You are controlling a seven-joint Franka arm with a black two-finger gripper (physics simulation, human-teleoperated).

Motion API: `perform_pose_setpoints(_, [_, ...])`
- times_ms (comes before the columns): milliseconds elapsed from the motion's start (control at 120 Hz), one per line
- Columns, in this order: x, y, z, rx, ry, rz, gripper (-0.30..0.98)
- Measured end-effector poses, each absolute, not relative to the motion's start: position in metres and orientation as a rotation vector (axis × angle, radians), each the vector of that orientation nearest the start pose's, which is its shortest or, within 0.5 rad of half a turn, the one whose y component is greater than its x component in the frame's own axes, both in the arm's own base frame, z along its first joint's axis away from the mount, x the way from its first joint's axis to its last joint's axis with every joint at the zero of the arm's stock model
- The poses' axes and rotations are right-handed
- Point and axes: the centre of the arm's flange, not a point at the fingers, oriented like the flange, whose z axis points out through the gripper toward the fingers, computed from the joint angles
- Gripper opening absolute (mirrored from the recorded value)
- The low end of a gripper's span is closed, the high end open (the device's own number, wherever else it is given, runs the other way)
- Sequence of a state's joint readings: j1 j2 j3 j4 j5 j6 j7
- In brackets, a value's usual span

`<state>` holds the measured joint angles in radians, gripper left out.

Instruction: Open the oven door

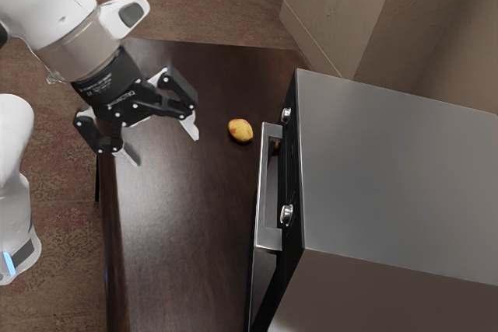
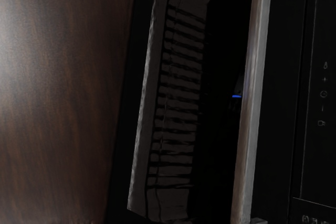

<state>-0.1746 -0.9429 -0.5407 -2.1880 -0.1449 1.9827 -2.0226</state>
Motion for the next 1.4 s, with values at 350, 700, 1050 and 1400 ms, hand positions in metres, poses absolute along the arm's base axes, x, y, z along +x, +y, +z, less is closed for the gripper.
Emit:
perform_pose_setpoints(350, [0.176, -0.306, 0.704, 2.041, 1.494, 0.643, 0.68])
perform_pose_setpoints(700, [0.203, -0.305, 0.693, 2.072, 1.512, 0.636, 0.68])
perform_pose_setpoints(1050, [0.240, -0.301, 0.680, 2.104, 1.521, 0.604, 0.68])
perform_pose_setpoints(1400, [0.265, -0.286, 0.663, 2.126, 1.547, 0.537, 0.69])
